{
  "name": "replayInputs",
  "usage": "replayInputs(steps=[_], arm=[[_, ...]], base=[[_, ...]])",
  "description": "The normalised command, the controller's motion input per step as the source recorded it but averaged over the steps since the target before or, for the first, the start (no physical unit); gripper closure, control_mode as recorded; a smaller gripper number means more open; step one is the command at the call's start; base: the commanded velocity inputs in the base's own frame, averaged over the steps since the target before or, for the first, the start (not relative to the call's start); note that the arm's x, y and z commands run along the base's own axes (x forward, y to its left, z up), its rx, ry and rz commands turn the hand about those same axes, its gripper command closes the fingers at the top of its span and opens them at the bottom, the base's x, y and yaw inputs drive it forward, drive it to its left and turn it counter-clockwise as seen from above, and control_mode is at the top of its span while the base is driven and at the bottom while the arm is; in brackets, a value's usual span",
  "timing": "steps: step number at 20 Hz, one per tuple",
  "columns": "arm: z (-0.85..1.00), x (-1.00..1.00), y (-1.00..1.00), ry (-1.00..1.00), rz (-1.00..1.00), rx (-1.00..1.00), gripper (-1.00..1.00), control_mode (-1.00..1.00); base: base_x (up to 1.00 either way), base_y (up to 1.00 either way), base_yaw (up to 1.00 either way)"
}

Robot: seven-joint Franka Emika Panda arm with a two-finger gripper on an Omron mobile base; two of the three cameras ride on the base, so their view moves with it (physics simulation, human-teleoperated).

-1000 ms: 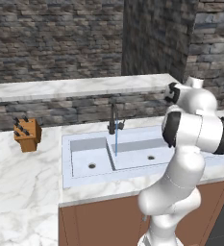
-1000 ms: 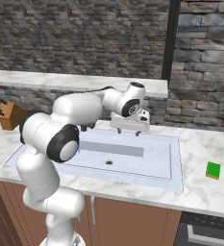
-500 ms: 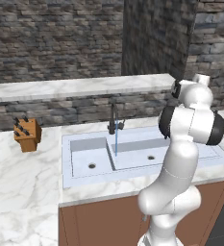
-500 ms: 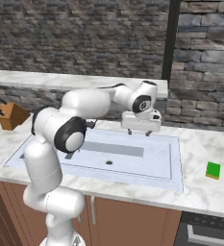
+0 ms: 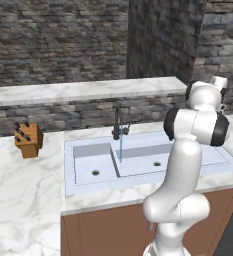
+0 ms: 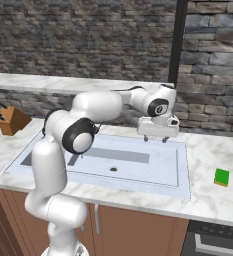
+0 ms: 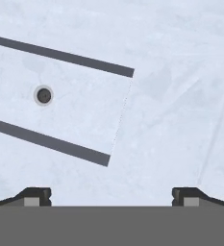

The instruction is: Soak the sponge with water for a few seconds and then drop it inside the sink.

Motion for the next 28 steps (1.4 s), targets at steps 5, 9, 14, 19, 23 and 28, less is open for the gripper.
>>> replayInputs(steps=[5,9,14,19,23,28], arm=[[-0.02,0.00,-0.39,0.00,0.00,0.00,-1.00,-1.00],[-0.02,0.00,-0.40,0.00,0.00,0.00,-1.00,-1.00],[0.00,0.00,-0.37,0.00,0.00,0.00,-1.00,-1.00],[0.00,0.00,-0.32,0.00,0.00,0.00,-1.00,-1.00],[0.00,0.00,-0.26,0.00,0.00,0.00,-1.00,-1.00],[-0.03,0.00,-0.32,0.00,0.00,0.00,-1.00,-1.00]], base=[[0.00,0.00,0.00],[0.00,0.00,0.00],[0.00,0.00,0.00],[0.00,0.00,0.00],[0.00,0.00,0.00],[0.00,0.00,0.00]])
